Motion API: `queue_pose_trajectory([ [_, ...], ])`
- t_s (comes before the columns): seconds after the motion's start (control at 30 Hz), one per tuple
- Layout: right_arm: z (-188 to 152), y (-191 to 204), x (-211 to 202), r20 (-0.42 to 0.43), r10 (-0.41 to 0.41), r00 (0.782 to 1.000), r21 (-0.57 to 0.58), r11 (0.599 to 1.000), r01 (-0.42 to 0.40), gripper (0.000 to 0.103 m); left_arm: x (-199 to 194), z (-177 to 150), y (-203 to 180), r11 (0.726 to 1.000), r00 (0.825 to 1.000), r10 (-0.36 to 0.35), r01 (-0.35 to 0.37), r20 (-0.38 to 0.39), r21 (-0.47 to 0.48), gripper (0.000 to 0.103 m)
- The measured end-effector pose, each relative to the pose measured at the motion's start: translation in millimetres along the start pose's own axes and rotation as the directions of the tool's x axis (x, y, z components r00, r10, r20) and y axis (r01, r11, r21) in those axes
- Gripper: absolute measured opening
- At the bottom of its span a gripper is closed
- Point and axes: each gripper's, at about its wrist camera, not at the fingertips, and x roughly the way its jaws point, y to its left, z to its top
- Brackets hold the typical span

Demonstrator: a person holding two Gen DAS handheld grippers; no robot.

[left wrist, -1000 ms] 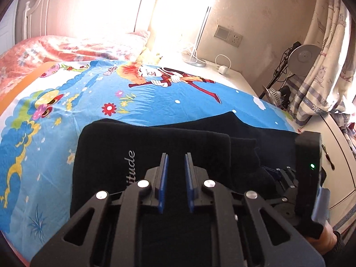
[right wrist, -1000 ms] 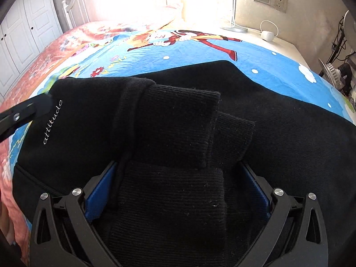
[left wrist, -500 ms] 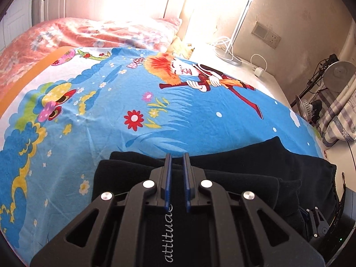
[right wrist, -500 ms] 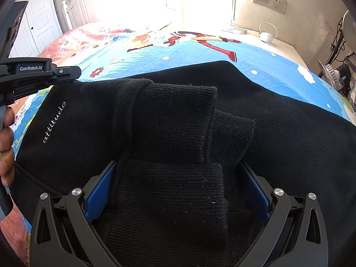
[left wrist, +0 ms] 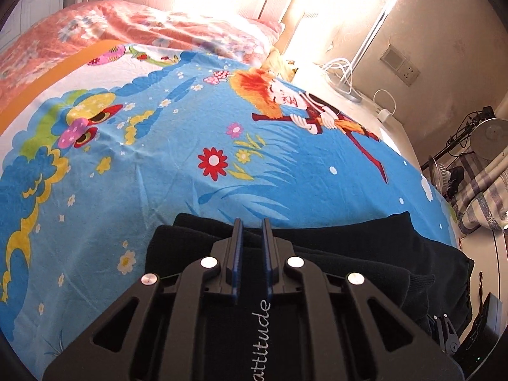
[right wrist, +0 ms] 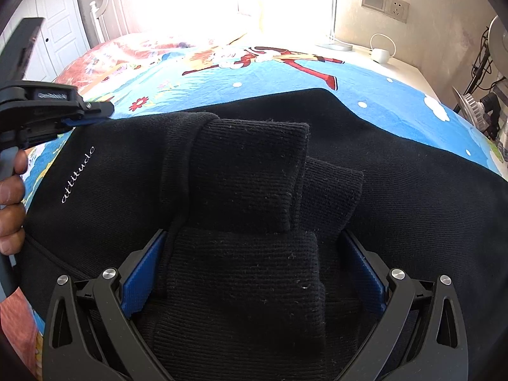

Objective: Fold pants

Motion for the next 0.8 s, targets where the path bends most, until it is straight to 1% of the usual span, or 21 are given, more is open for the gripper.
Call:
queue_pose_trajectory([
  [0.03,0,0,0,0.000,-0.001,1.000,0.000,1.000,0.001,0.099,-13,-6,-7,0.999,0.999,-0.014,0.012,0.039,0.030,0.039],
  [0.07,0,0,0,0.000,-0.002,1.000,-0.001,1.000,0.002,0.099,-24,-13,-14,0.998,0.998,-0.030,0.027,0.055,0.052,0.041],
  [0.1,0,0,0,0.001,-0.002,1.000,-0.001,1.000,0.002,0.099,-31,-23,-20,0.997,0.998,-0.041,0.037,0.056,0.073,0.041],
  [0.17,0,1,0,0.001,-0.003,1.000,0.000,1.000,0.003,0.099,-41,-48,-31,0.992,0.998,-0.029,0.021,0.056,0.124,0.039],
  [0.23,-1,1,-1,0.004,-0.004,1.000,0.000,1.000,0.004,0.099,-47,-77,-43,0.981,0.997,-0.015,0.002,0.069,0.192,0.029],
  [0.3,-1,1,-1,0.007,-0.005,1.000,-0.001,1.000,0.005,0.099,-49,-109,-53,0.965,0.998,0.012,-0.029,0.068,0.260,0.028],
  [0.33,-1,1,-1,0.007,-0.005,1.000,-0.002,1.000,0.005,0.099,-47,-123,-54,0.961,0.998,0.020,-0.034,0.053,0.276,0.028],
  [0.37,-1,1,-1,0.008,-0.005,1.000,-0.002,1.000,0.005,0.099,-48,-137,-53,0.958,0.998,0.034,-0.048,0.055,0.284,0.029],
  [0.43,-1,1,-1,0.009,-0.007,1.000,-0.004,1.000,0.007,0.099,-61,-159,-54,0.945,0.989,0.039,-0.083,0.141,0.317,0.029],
  [0.47,-1,1,-1,0.011,-0.008,1.000,-0.003,1.000,0.008,0.099,-65,-165,-53,0.941,0.986,0.033,-0.085,0.163,0.328,0.029],
  [0.5,-1,1,-2,0.012,-0.008,1.000,-0.003,1.000,0.008,0.099,-67,-167,-50,0.943,0.985,0.016,-0.072,0.171,0.326,0.029],
  [0.57,-1,1,-2,0.016,-0.010,1.000,-0.003,1.000,0.010,0.099,-66,-167,-43,0.948,0.986,-0.021,-0.034,0.167,0.318,0.029],
  [0.6,-1,1,-2,0.019,-0.012,1.000,-0.003,1.000,0.012,0.099,-66,-167,-42,0.948,0.986,-0.028,-0.027,0.167,0.317,0.030],
  [0.67,-2,1,-2,0.029,-0.014,0.999,-0.003,1.000,0.014,0.098,-65,-168,-42,0.950,0.983,-0.021,-0.037,0.182,0.311,0.030],
  [0.8,-2,5,-13,0.054,-0.048,0.997,0.001,0.999,0.048,0.098,-64,-177,-45,0.950,0.969,-0.005,-0.072,0.246,0.303,0.031],
])
